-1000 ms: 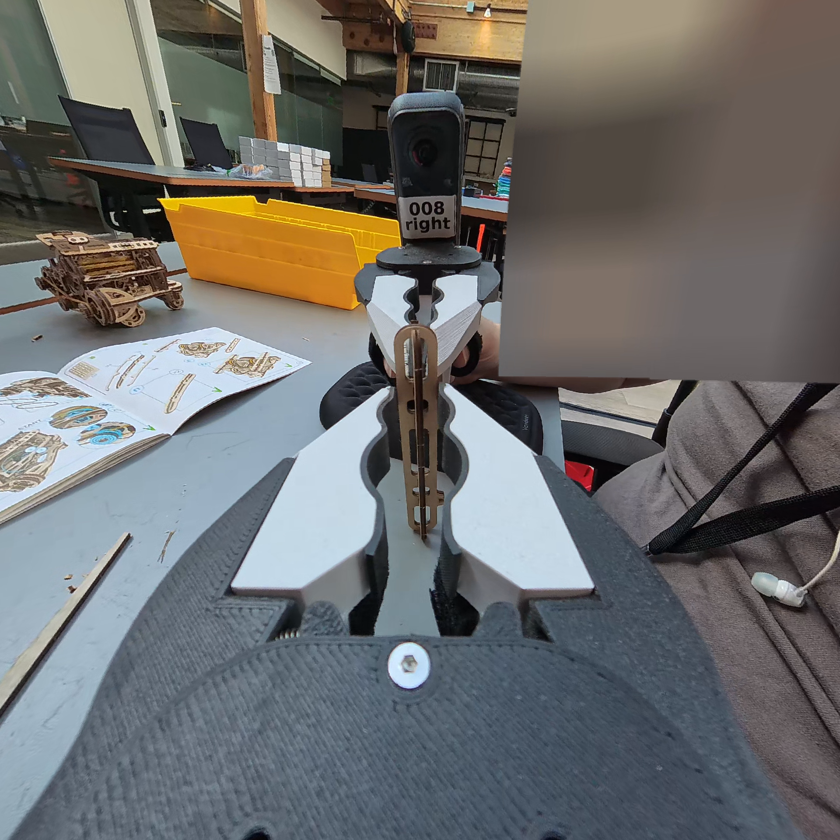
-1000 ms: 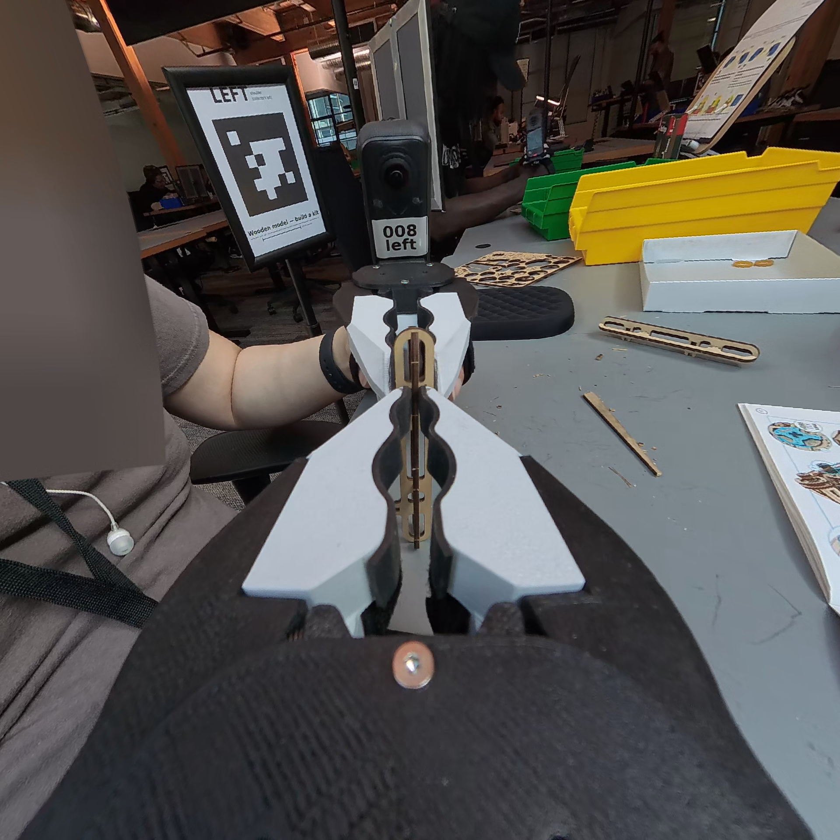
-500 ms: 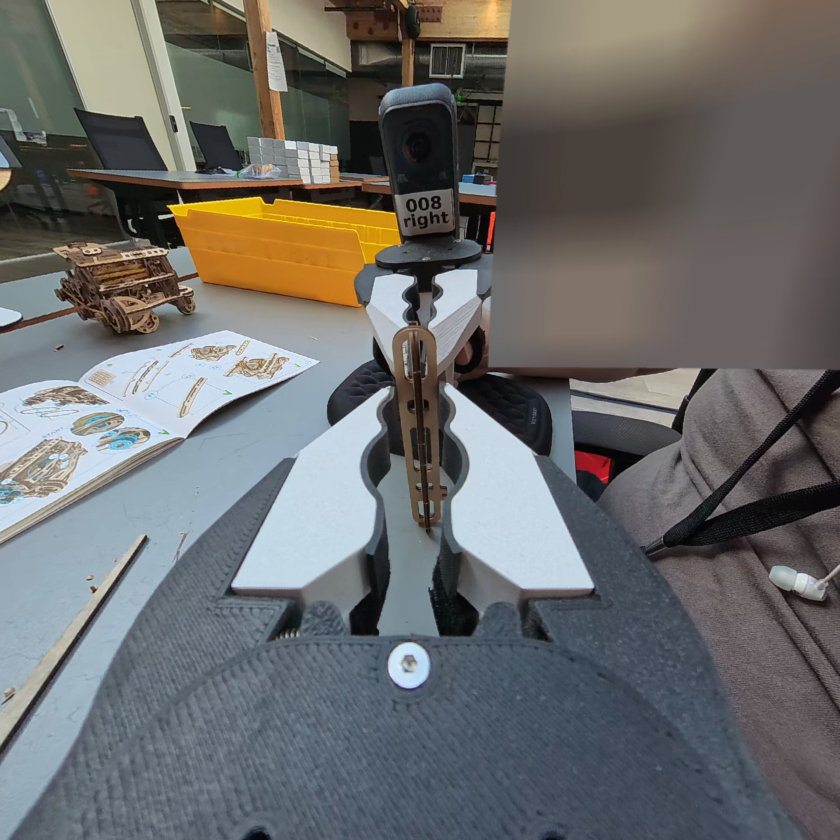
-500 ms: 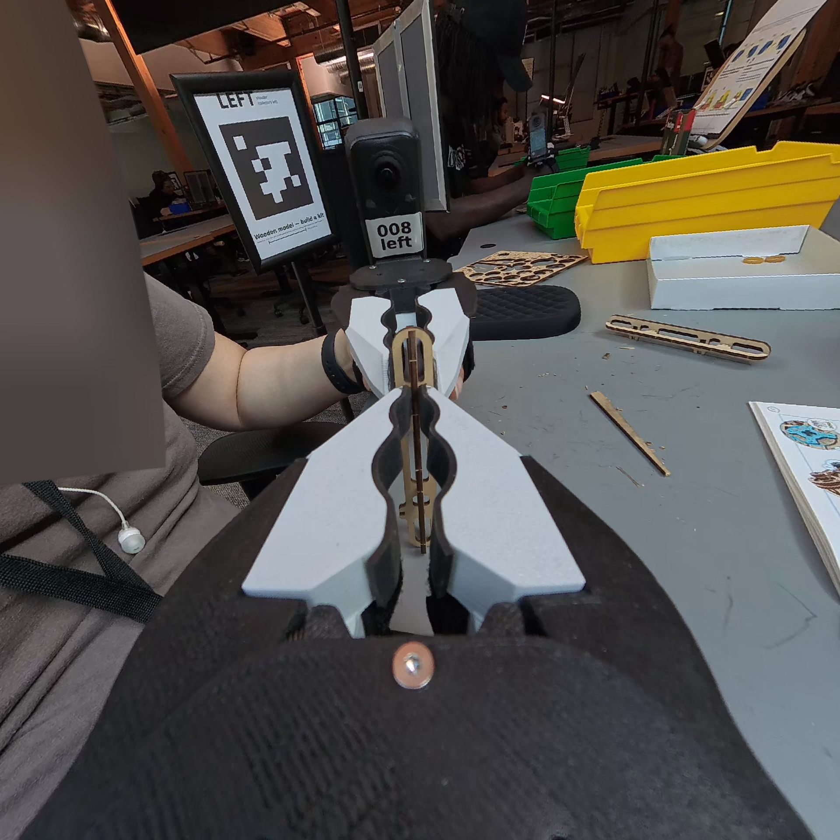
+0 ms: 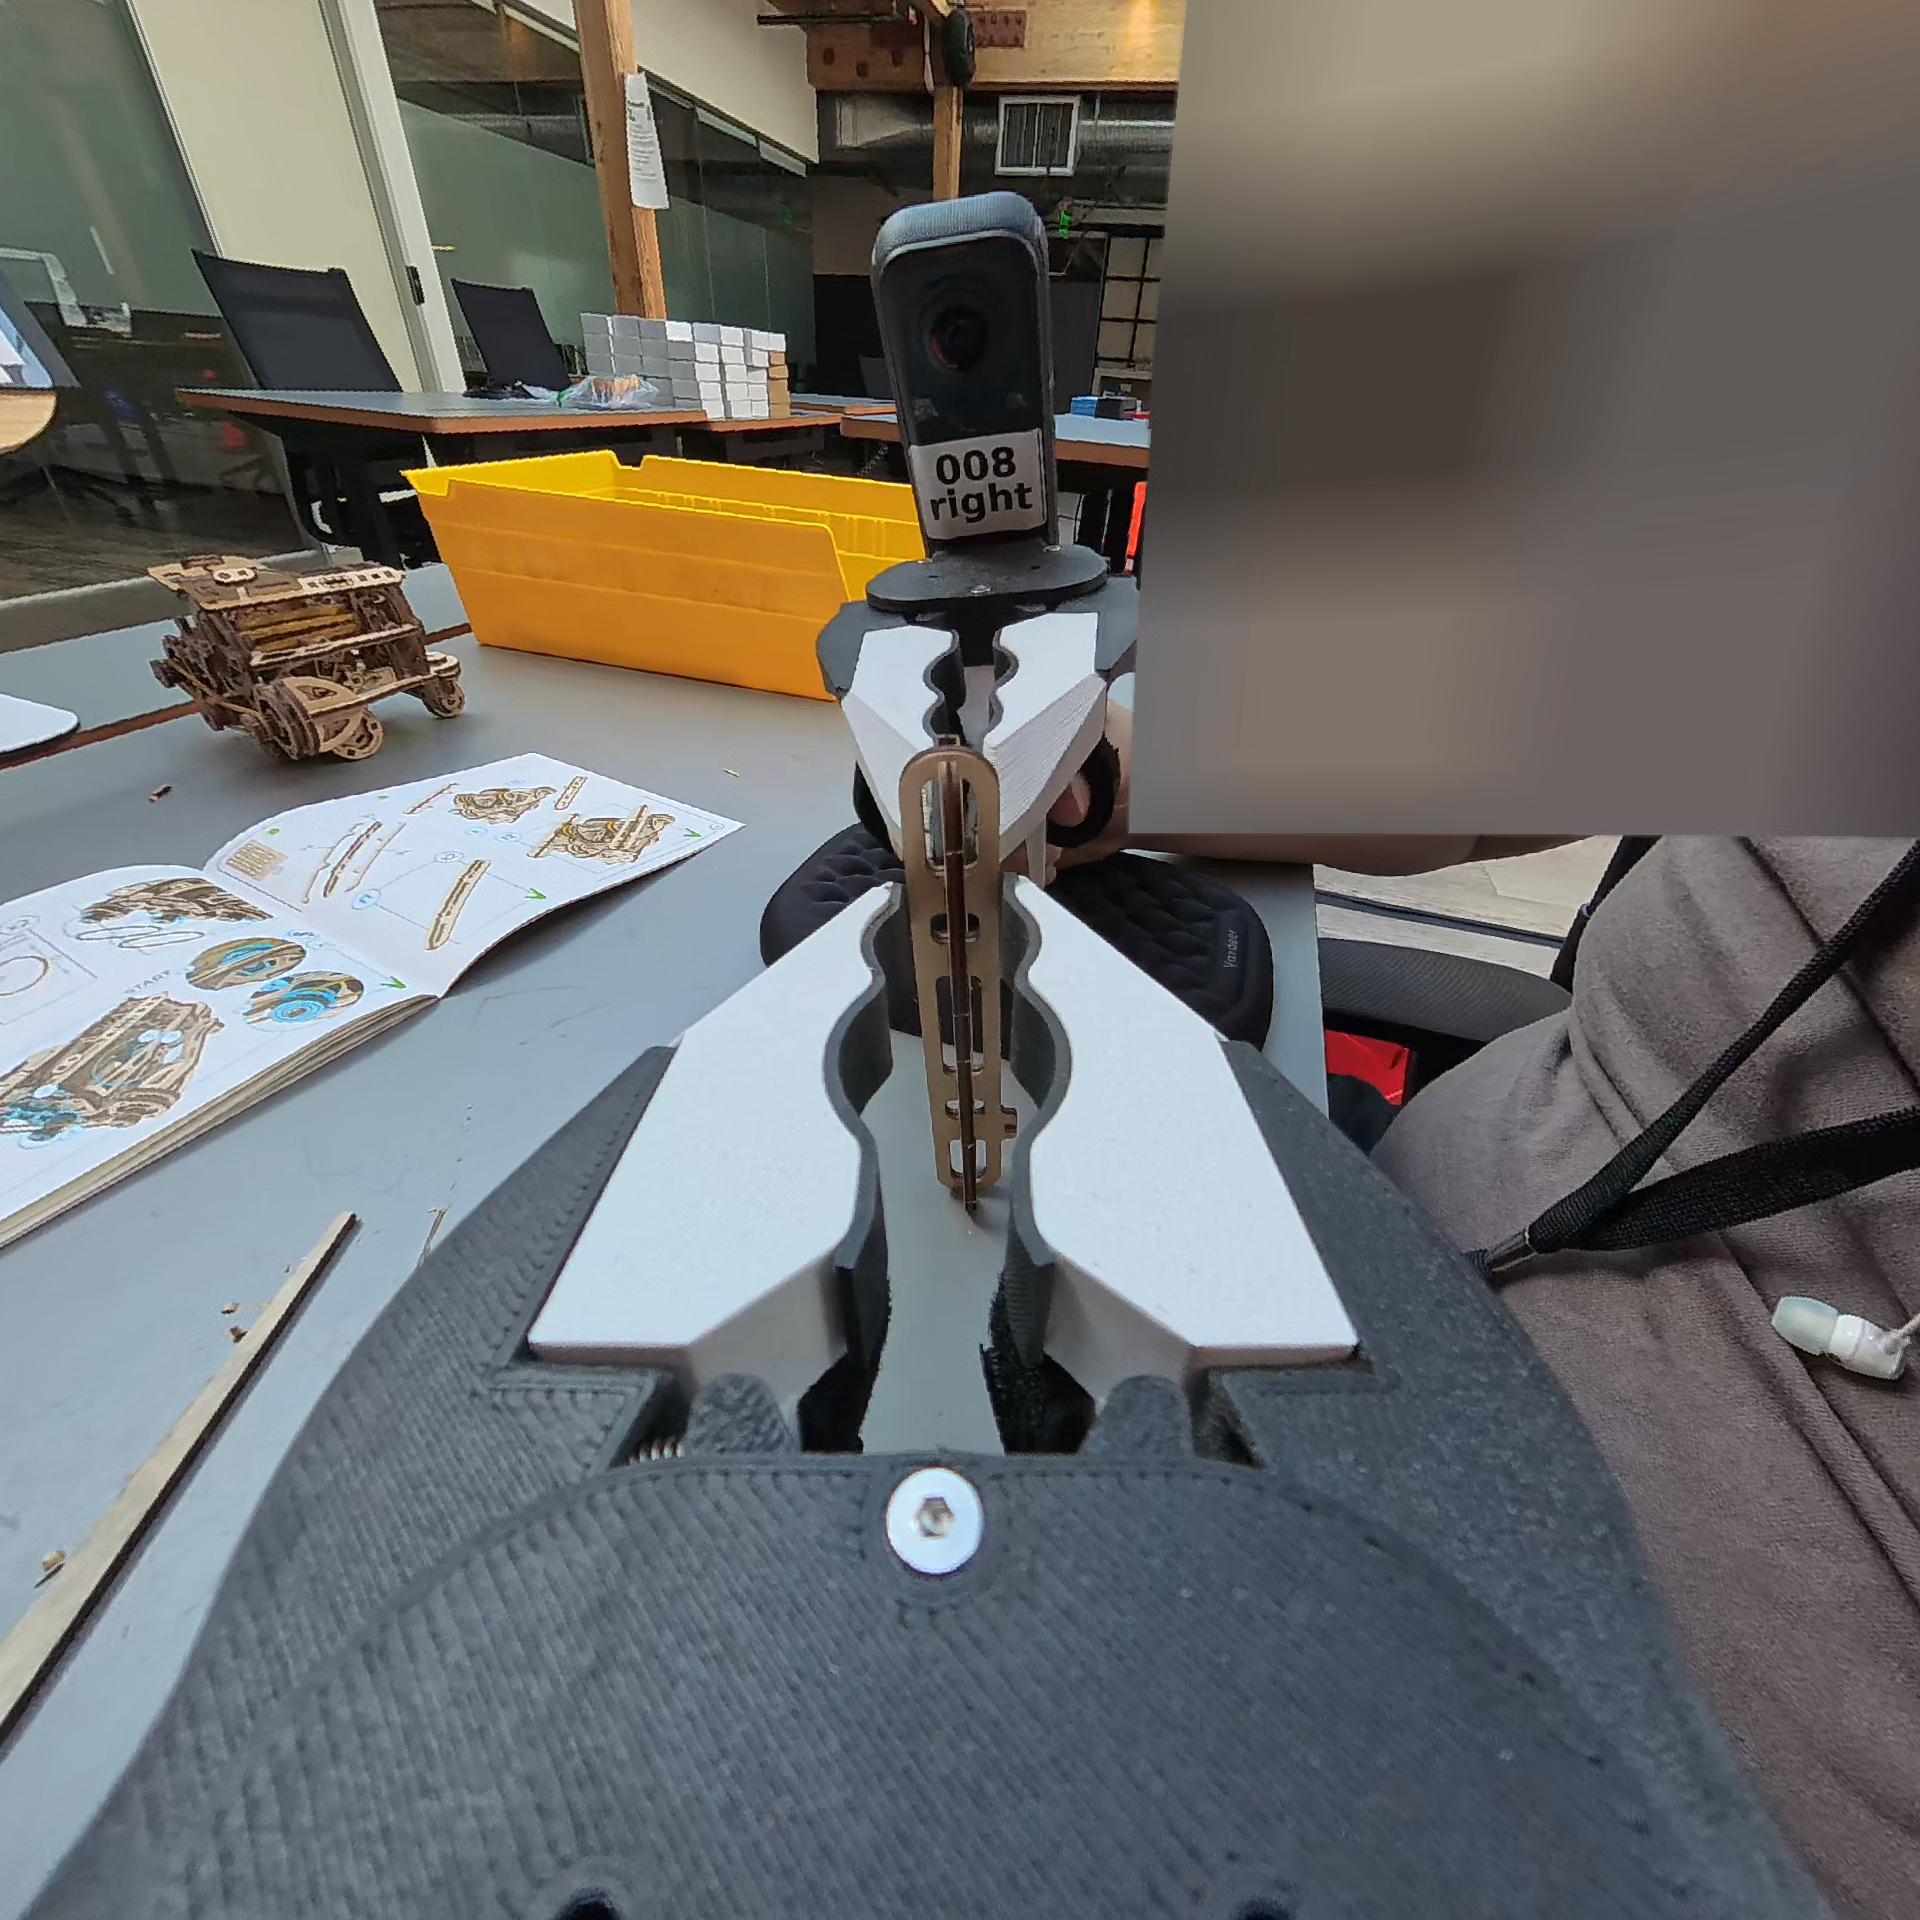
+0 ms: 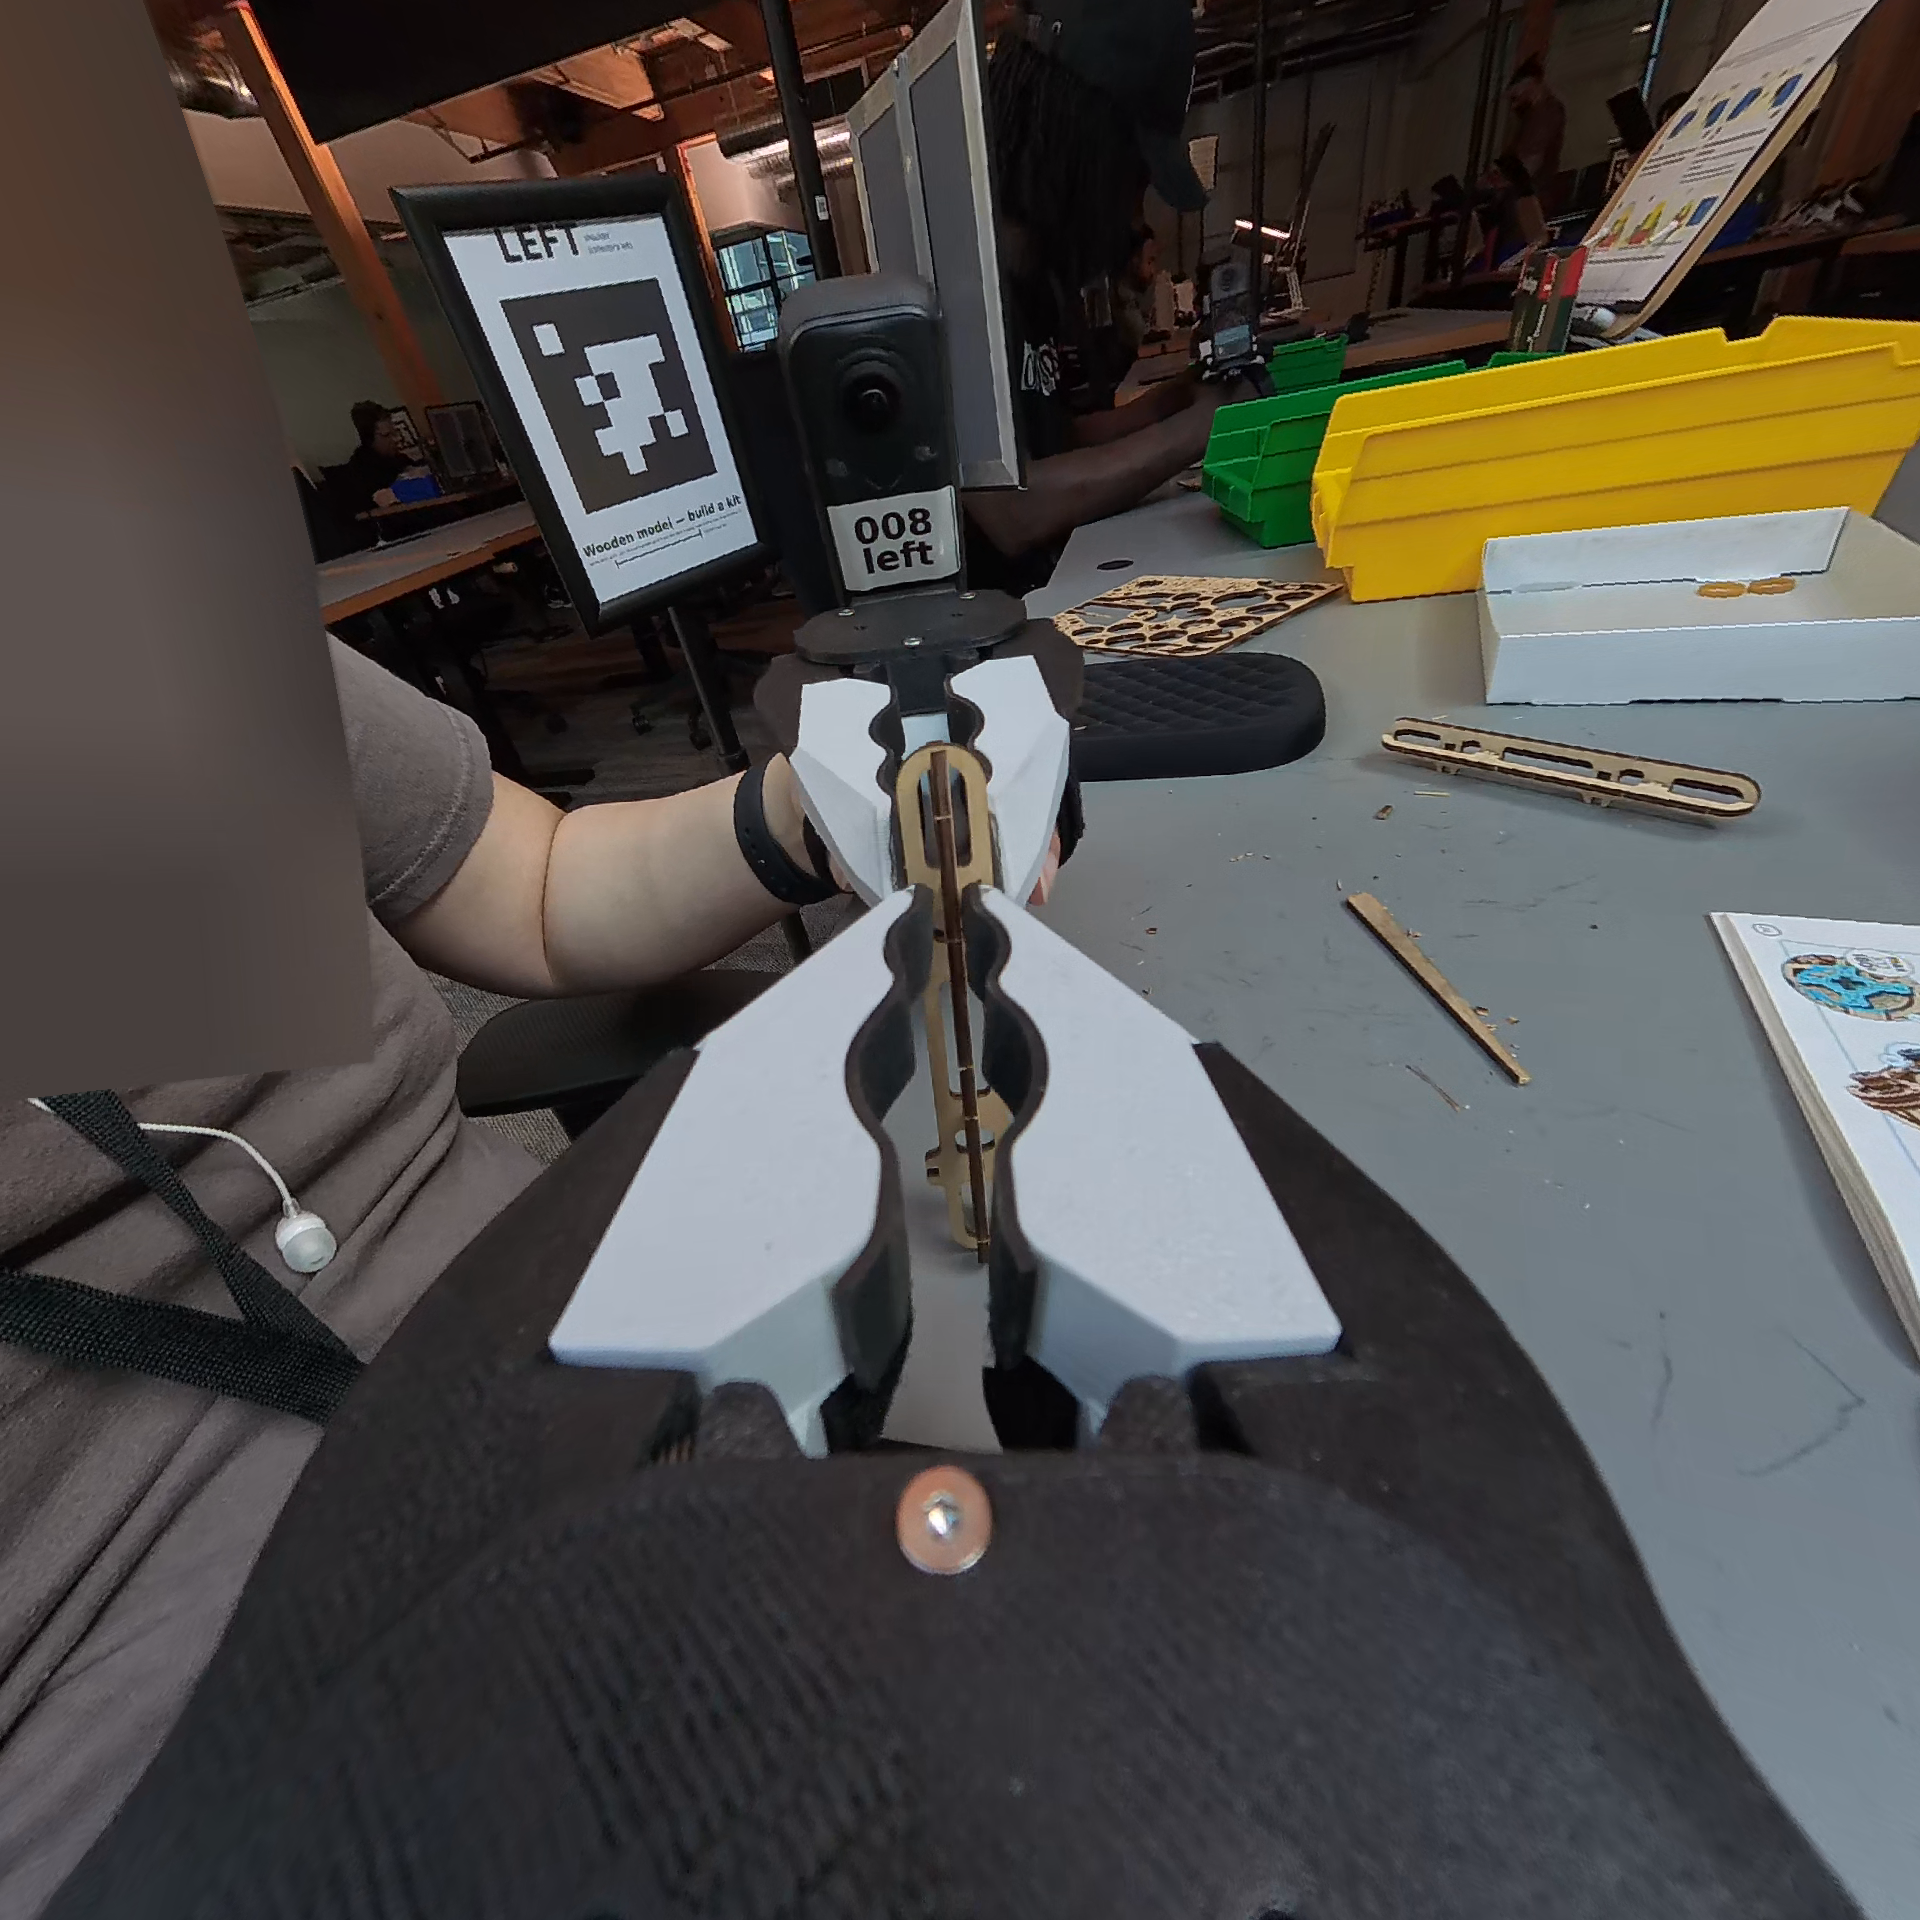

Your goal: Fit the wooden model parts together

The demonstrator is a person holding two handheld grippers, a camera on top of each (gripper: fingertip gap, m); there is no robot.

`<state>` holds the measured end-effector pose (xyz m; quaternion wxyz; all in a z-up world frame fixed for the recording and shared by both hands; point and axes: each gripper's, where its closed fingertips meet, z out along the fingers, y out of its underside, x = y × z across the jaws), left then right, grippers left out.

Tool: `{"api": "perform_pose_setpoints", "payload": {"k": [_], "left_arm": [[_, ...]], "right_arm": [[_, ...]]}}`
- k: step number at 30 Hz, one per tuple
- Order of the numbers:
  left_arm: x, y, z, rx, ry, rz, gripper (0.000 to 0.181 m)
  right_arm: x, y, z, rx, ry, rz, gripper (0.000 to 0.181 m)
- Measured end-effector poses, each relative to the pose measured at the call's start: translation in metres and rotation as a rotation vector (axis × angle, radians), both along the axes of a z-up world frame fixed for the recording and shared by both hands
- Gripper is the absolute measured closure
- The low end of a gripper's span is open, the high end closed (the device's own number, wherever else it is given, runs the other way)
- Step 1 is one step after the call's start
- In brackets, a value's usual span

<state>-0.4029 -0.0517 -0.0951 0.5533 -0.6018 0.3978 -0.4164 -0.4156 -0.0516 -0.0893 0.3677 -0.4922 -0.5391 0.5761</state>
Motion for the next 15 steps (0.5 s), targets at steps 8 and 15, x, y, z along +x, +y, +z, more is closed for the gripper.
{"api": "perform_pose_setpoints", "payload": {"k": [8, 15], "left_arm": [[-0.008, 0.002, 0.003, 0.021, -0.005, 0.03, 0.159], [-0.013, -0.003, 0.005, 0.039, 0.01, 0.016, 0.171]], "right_arm": [[0.002, 0.001, 0.0, -0.009, -0.002, 0.004, 0.181], [0.002, 0.001, 0.0, -0.012, 0.005, 0.006, 0.181]]}}
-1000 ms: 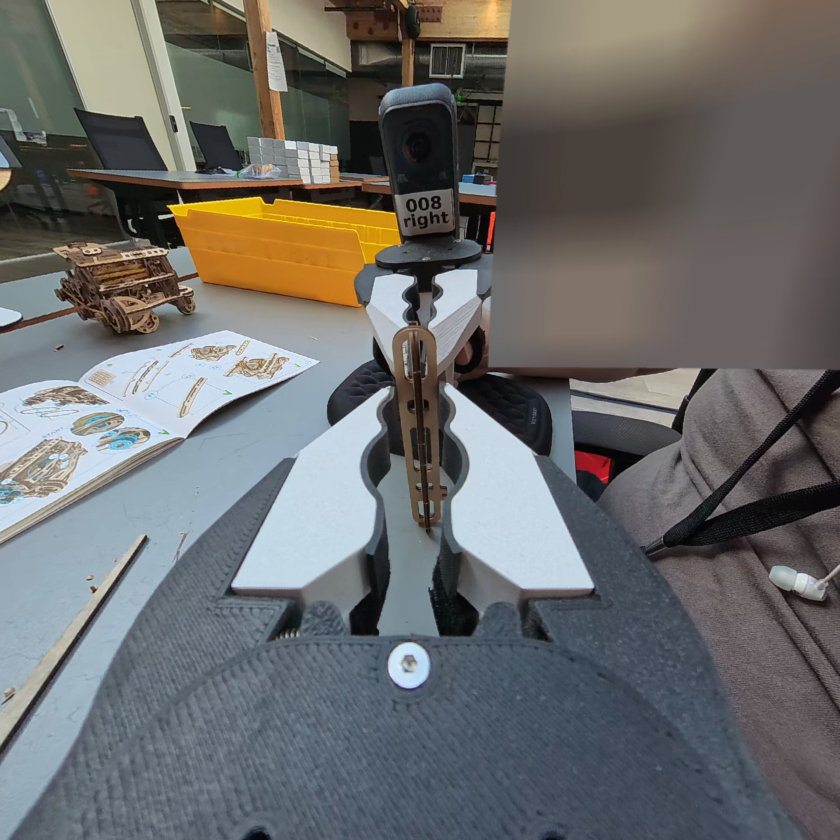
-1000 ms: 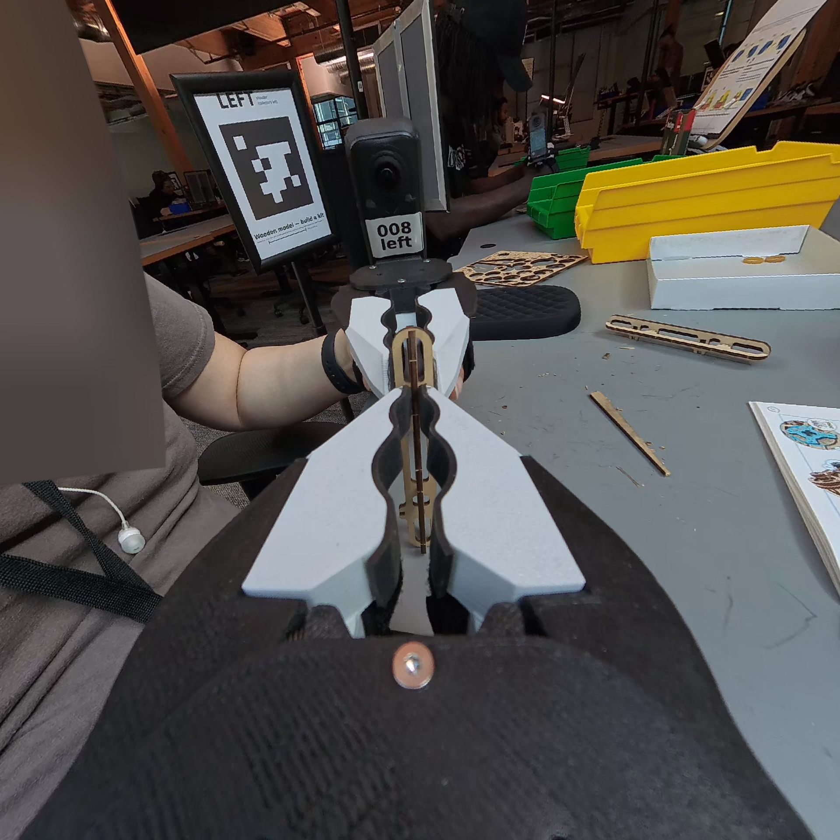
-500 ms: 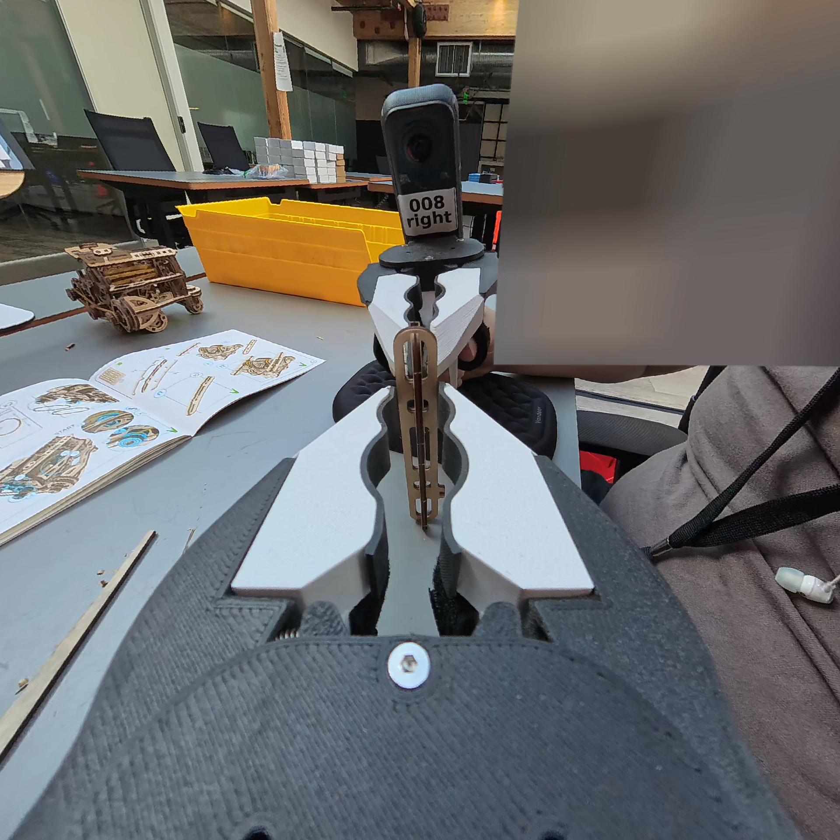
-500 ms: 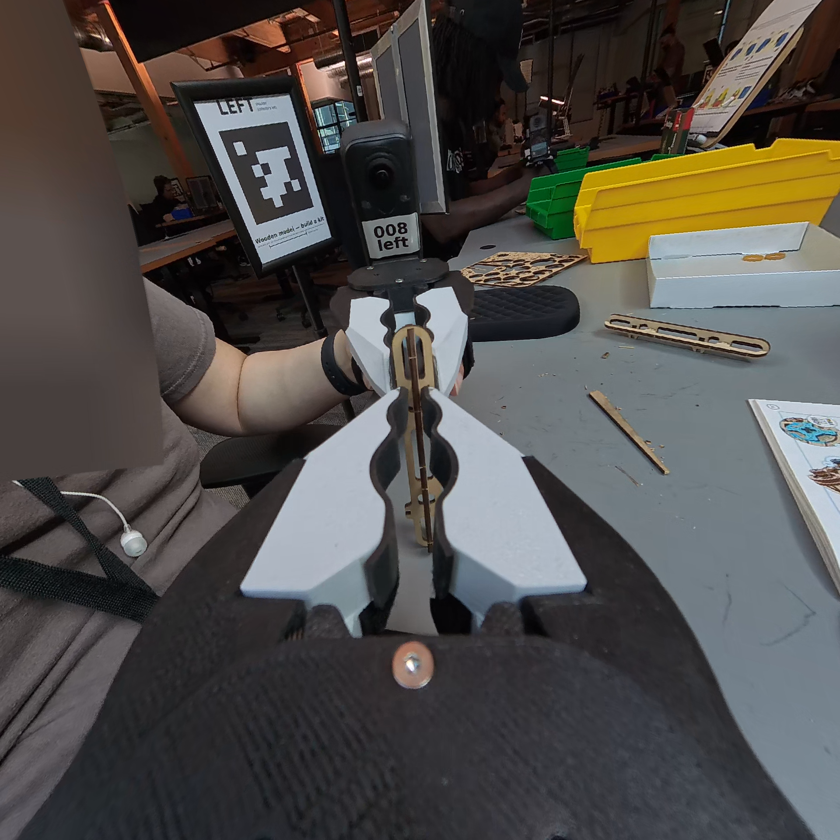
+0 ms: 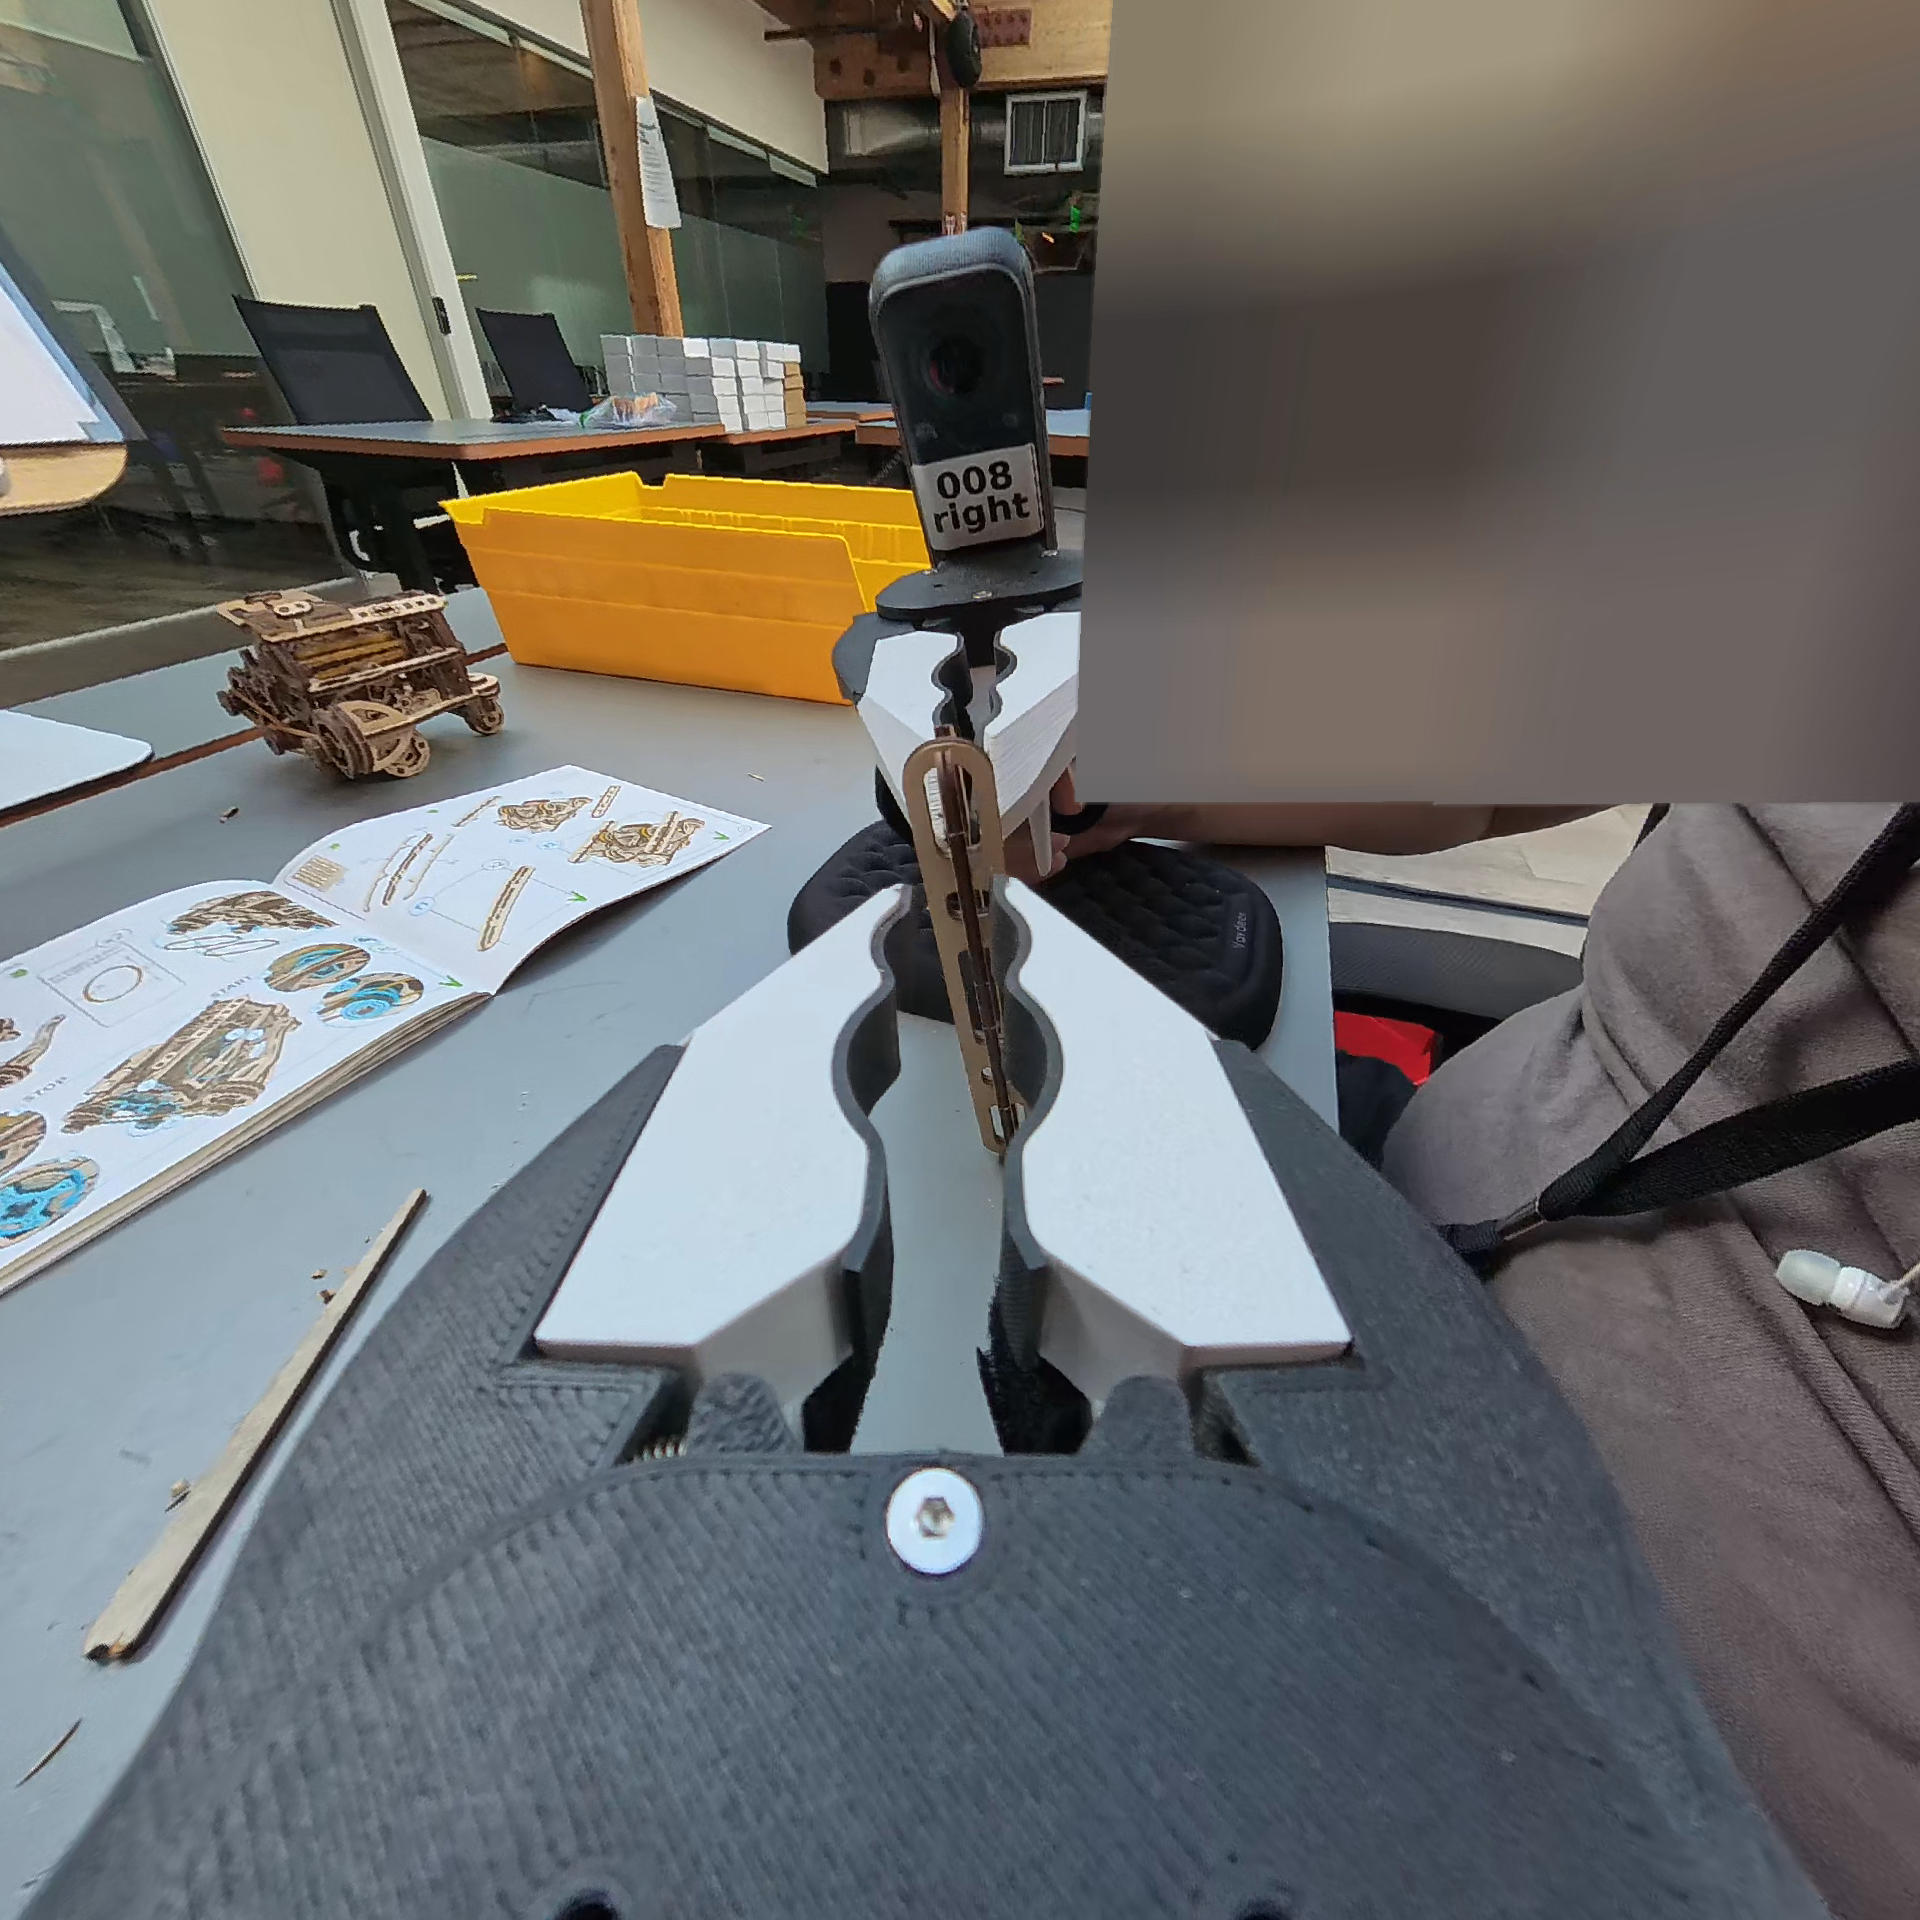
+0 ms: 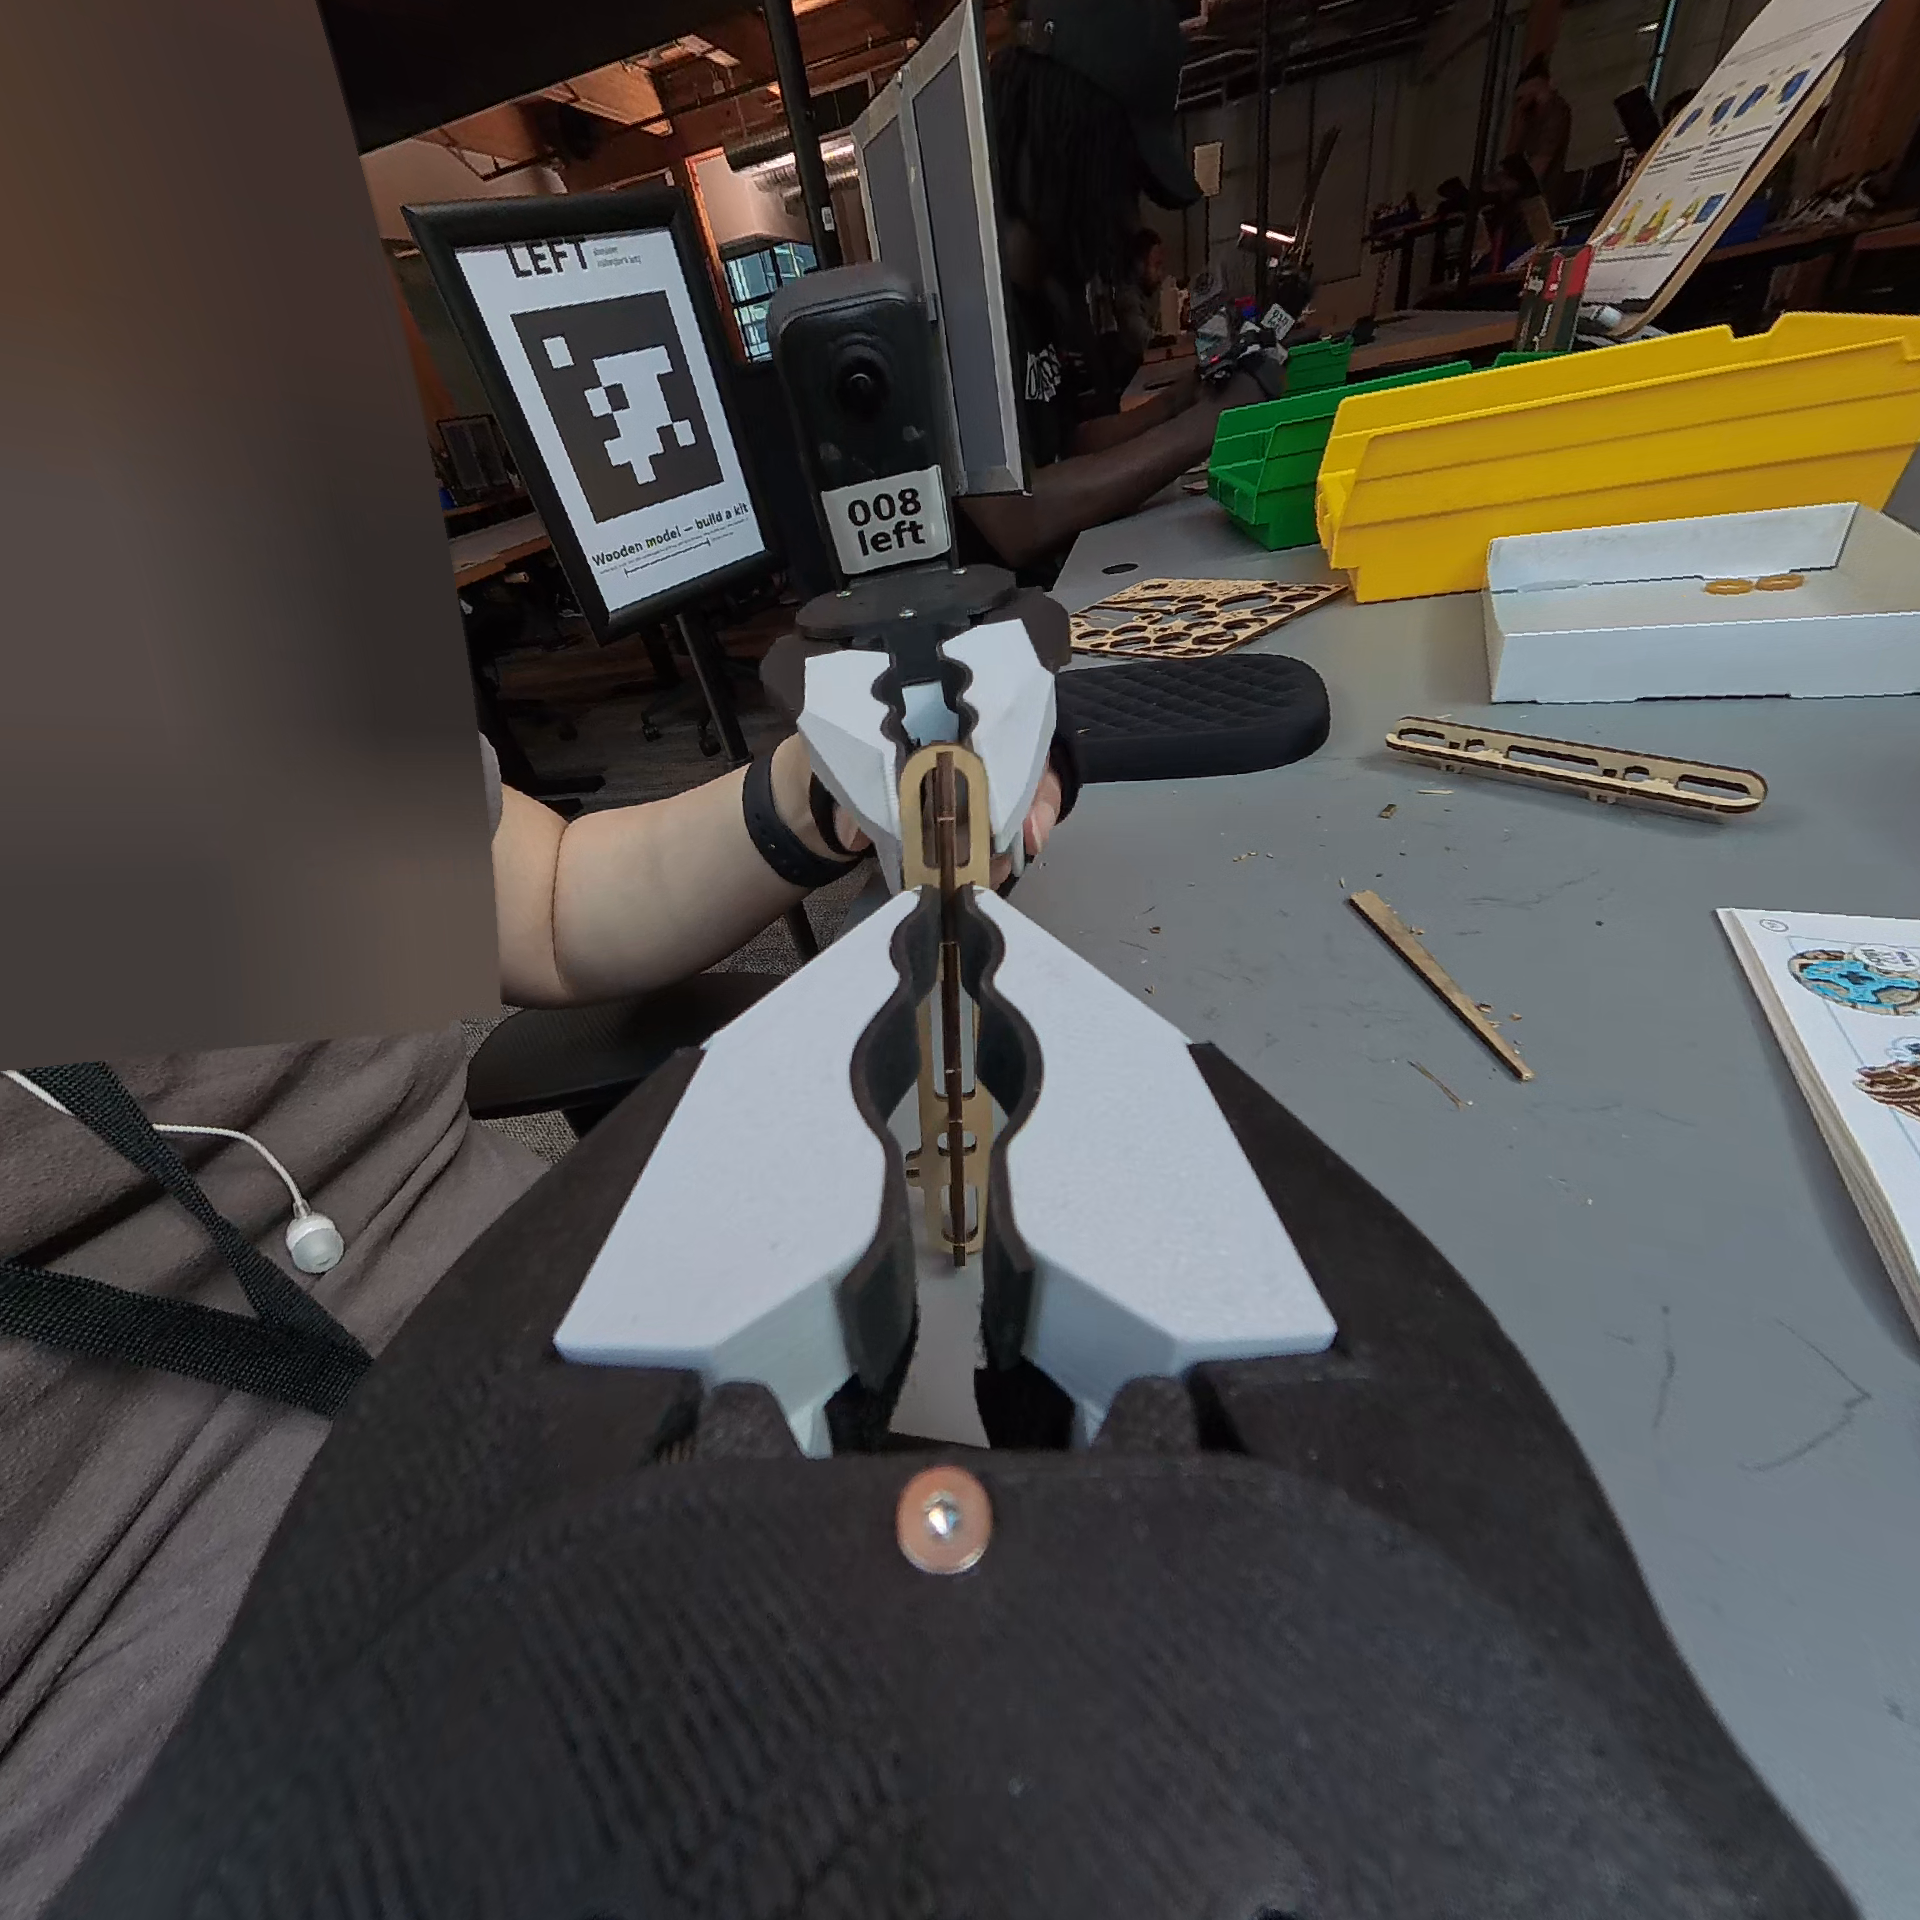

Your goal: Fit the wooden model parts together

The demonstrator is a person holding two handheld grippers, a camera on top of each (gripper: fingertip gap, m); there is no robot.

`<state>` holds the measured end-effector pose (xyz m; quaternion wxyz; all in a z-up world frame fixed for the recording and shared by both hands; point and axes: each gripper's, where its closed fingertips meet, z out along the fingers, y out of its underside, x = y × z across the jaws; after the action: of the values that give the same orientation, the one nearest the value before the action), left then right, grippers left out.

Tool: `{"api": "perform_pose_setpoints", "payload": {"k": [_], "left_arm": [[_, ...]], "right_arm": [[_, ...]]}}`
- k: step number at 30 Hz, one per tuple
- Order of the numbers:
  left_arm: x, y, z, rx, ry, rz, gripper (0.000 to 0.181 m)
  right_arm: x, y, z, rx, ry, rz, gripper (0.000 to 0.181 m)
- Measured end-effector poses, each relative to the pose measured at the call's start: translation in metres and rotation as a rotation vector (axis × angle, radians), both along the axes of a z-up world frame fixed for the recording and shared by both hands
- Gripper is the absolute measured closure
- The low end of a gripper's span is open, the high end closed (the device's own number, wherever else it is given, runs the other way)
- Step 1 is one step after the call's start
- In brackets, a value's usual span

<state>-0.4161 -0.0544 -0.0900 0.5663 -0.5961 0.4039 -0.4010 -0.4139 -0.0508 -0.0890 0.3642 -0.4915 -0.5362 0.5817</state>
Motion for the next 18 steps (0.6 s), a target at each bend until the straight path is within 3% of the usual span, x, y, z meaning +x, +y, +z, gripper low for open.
{"api": "perform_pose_setpoints", "payload": {"k": [8, 18], "left_arm": [[0.0088, -0.0007, -0.0027, 0.005, -0.021, -0.021, 0.179], [0.0068, 0.0014, -0.0032, 0.012, -0.029, 0.018, 0.172]], "right_arm": [[-0.0005, -0.0023, -0.0006, 0.02, -0.001, 0.005, 0.181], [-0.001, -0.0044, -0.0014, 0.052, -0.004, 0.002, 0.181]]}}
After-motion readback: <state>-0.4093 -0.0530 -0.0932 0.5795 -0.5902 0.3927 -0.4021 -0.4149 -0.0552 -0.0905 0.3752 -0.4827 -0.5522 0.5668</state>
